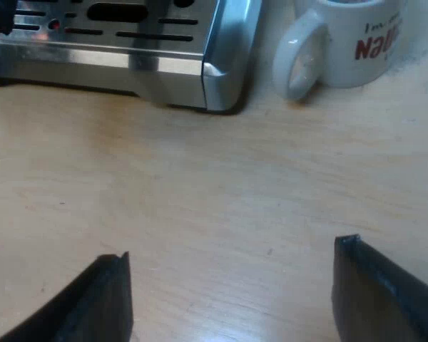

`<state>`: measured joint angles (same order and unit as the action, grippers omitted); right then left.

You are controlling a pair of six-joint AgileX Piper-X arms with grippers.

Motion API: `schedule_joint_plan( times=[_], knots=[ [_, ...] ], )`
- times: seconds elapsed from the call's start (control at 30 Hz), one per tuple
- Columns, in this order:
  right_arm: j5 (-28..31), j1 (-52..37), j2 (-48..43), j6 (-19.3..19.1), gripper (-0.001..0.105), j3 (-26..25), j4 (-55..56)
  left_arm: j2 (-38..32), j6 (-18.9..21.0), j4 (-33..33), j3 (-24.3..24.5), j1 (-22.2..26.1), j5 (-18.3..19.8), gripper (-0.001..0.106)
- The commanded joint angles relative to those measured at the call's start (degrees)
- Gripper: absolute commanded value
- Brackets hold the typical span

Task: Grind coffee beans and then tamp

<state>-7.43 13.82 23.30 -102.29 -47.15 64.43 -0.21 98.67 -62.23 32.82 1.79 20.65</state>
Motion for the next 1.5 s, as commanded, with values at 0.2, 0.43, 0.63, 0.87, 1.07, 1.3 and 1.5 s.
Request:
schedule_joint_plan(
  times=[0.2,0.43,0.63,0.87,1.07,1.3,1.5],
  knots=[
    [-0.5,4.6,2.4,1.9,0.062,-1.8,-0.5,5.7,1.0,3.8,1.1,-3.0,5.0,0.057],
    [-0.2,10.9,2.7,6.2,0.062,-1.8,-3.8,10.4,1.0,7.5,1.1,-8.0,8.4,0.057],
    [1.3,17.0,4.5,9.1,0.062,-1.8,-6.3,14.5,0.9,12.2,1.1,-10.6,11.6,0.057],
    [5.7,25.0,9.1,11.1,0.062,-1.4,-12.5,17.4,-4.1,15.9,0.8,-15.2,14.8,0.057],
    [13.6,32.8,13.3,12.7,0.062,-1.3,-17.5,18.7,-6.5,16.5,-0.9,-18.0,14.9,0.057],
    [25.3,42.3,18.8,15.5,0.062,-1.3,-22.5,18.6,-7.6,19.1,-4.0,-18.1,15.7,0.057],
    [34.0,48.0,22.1,20.4,0.062,-1.3,-27.0,18.7,-7.2,23.8,-6.2,-18.1,16.1,0.057]
  ],
)
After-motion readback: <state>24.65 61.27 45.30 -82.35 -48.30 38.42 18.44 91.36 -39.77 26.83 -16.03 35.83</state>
